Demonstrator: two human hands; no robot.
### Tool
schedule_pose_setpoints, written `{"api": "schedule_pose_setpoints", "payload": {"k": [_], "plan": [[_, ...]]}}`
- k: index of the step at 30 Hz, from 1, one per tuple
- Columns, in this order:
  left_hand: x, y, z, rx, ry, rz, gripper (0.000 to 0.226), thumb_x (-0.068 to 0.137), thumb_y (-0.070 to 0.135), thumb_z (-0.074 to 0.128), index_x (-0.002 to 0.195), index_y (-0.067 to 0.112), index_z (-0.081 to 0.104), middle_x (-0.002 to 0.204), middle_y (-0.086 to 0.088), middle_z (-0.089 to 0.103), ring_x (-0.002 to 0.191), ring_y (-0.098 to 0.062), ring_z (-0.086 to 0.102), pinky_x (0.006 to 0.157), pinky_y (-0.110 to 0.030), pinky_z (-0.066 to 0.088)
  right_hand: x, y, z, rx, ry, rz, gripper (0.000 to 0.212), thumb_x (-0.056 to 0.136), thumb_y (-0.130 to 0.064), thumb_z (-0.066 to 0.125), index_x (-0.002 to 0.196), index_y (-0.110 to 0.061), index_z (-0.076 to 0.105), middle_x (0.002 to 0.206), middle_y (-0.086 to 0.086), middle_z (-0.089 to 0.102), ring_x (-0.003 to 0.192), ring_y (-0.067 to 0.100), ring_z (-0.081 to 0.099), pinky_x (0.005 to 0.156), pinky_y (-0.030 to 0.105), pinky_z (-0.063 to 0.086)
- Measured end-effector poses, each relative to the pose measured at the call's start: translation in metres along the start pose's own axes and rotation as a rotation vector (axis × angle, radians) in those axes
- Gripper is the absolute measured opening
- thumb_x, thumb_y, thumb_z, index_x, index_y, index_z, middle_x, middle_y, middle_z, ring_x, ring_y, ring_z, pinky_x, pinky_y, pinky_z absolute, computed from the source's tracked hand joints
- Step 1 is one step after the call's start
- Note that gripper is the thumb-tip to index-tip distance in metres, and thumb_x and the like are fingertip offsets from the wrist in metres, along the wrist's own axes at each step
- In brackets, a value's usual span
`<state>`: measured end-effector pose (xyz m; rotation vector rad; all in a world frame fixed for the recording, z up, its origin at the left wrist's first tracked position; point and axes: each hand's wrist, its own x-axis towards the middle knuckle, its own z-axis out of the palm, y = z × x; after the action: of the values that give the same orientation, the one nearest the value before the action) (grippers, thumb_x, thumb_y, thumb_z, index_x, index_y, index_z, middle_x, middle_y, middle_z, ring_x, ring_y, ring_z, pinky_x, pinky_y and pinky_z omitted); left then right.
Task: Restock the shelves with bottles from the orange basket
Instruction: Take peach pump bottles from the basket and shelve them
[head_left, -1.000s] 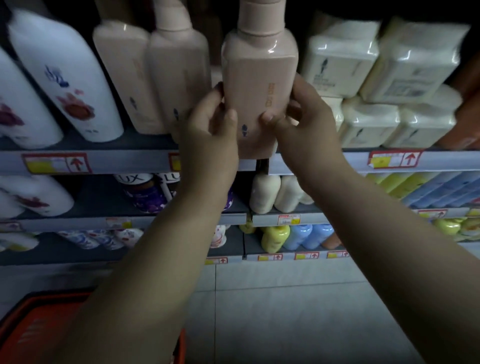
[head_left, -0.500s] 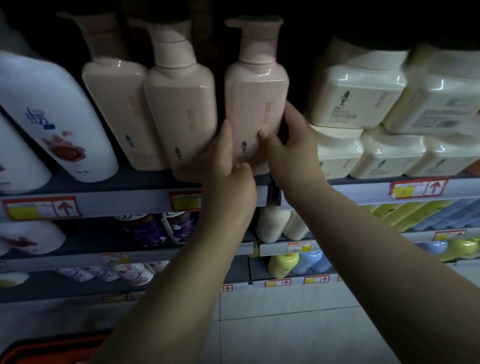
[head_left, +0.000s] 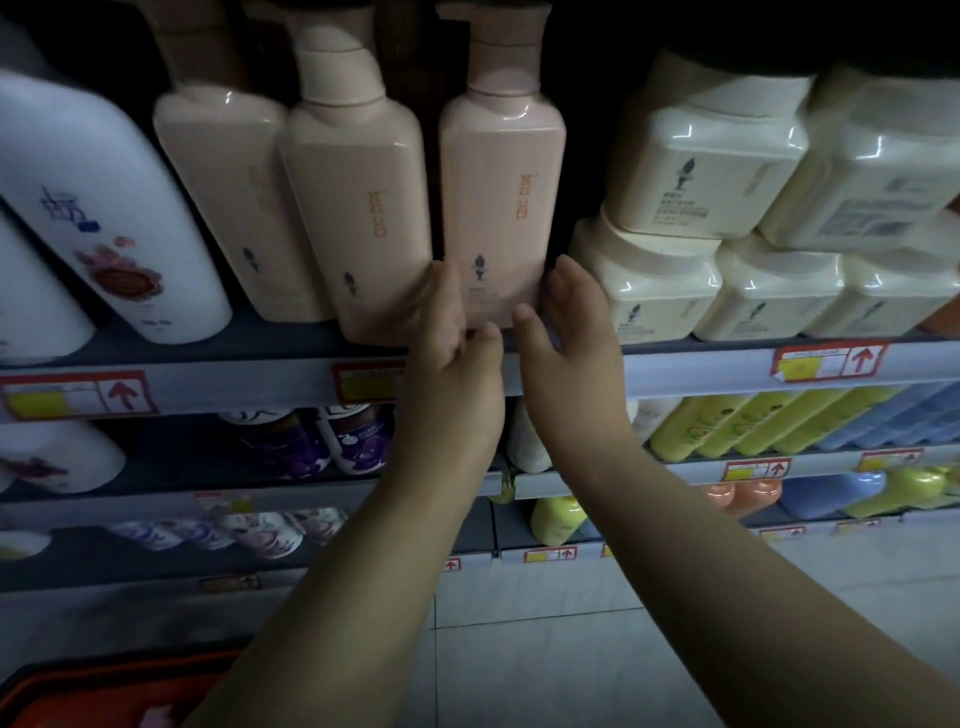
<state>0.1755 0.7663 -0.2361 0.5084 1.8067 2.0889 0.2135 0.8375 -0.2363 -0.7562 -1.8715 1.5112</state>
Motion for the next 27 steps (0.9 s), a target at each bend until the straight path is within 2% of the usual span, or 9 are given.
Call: {"api": "schedule_pose_setpoints", "payload": {"k": [2,3,7,11,15,18,22,25,27], "plan": [[-0.013,0.002,-0.006,-0.06,0.027,-0.013,0.056,0.098,0.007,0.039,0.149,0.026,0.028,0.138,0.026,0.038,0.114,0.02,0.038,0.107,-0.018,0.028,-0.023,-0.005,-0.004,0.109,-0.028,0.025,0.049,0.094,-0.014,0.054,0.14,-0.02,0.04,0.132,-0.013,0.053,0.12,-0.004,0.051,0.103,0.02,0.041],[-0.02,0.004,-0.009,-0.08,0.034,-0.023,0.053,0.099,0.008,0.038,0.148,0.027,0.03,0.134,0.026,0.04,0.112,0.02,0.04,0.106,-0.018,0.029,-0.035,-0.009,-0.006,0.15,-0.052,0.037,0.047,0.095,-0.016,0.053,0.14,-0.022,0.04,0.136,-0.011,0.052,0.123,-0.002,0.049,0.104,0.02,0.041],[-0.049,0.013,-0.024,-0.106,0.022,-0.037,0.052,0.095,0.023,0.046,0.145,0.029,0.036,0.148,0.015,0.039,0.126,0.008,0.04,0.105,-0.02,0.032,-0.069,-0.021,-0.006,0.275,-0.126,0.109,0.043,0.096,-0.016,0.051,0.138,-0.023,0.044,0.138,-0.007,0.052,0.126,0.001,0.047,0.103,0.016,0.041],[-0.077,0.017,-0.041,-0.14,-0.017,-0.035,0.063,0.08,0.034,0.046,0.142,0.029,0.041,0.147,0.015,0.041,0.131,0.004,0.039,0.108,-0.023,0.031,-0.093,-0.028,-0.007,0.326,-0.162,0.156,0.04,0.097,-0.018,0.05,0.136,-0.024,0.048,0.132,-0.01,0.056,0.118,-0.007,0.051,0.097,0.011,0.042],[-0.102,0.008,-0.062,-0.155,-0.016,-0.055,0.067,0.078,0.038,0.044,0.143,0.029,0.038,0.129,0.022,0.049,0.12,0.007,0.044,0.102,-0.021,0.033,-0.116,-0.023,0.003,0.346,-0.195,0.178,0.038,0.097,-0.019,0.051,0.135,-0.024,0.048,0.126,-0.009,0.059,0.111,-0.006,0.055,0.095,0.011,0.045],[-0.115,-0.001,-0.083,-0.166,-0.005,-0.092,0.067,0.078,0.039,0.044,0.144,0.027,0.037,0.135,0.019,0.049,0.124,0.006,0.044,0.105,-0.023,0.034,-0.135,-0.014,0.019,0.345,-0.228,0.209,0.038,0.097,-0.018,0.051,0.135,-0.022,0.048,0.119,-0.011,0.061,0.102,-0.011,0.057,0.089,0.007,0.046],[-0.124,-0.013,-0.12,-0.163,0.006,-0.115,0.063,0.08,0.037,0.044,0.142,0.027,0.041,0.12,0.025,0.054,0.117,0.01,0.049,0.099,-0.017,0.038,-0.158,0.0,0.051,0.319,-0.246,0.234,0.039,0.096,-0.017,0.051,0.135,-0.02,0.048,0.118,-0.012,0.061,0.099,-0.015,0.057,0.086,0.006,0.045],[-0.13,-0.025,-0.158,-0.155,0.014,-0.158,0.062,0.079,0.038,0.044,0.141,0.03,0.041,0.12,0.026,0.052,0.115,0.01,0.047,0.096,-0.017,0.036,-0.178,0.015,0.083,0.297,-0.24,0.284,0.038,0.096,-0.018,0.051,0.135,-0.02,0.049,0.125,-0.005,0.061,0.108,-0.004,0.058,0.086,0.008,0.047],[-0.135,-0.037,-0.186,-0.146,0.014,-0.184,0.055,0.079,0.039,0.043,0.134,0.034,0.045,0.115,0.028,0.054,0.11,0.013,0.049,0.091,-0.015,0.038,-0.194,0.026,0.104,0.284,-0.235,0.324,0.038,0.096,-0.019,0.052,0.134,-0.022,0.049,0.126,-0.006,0.06,0.109,-0.007,0.056,0.082,0.005,0.047]]}}
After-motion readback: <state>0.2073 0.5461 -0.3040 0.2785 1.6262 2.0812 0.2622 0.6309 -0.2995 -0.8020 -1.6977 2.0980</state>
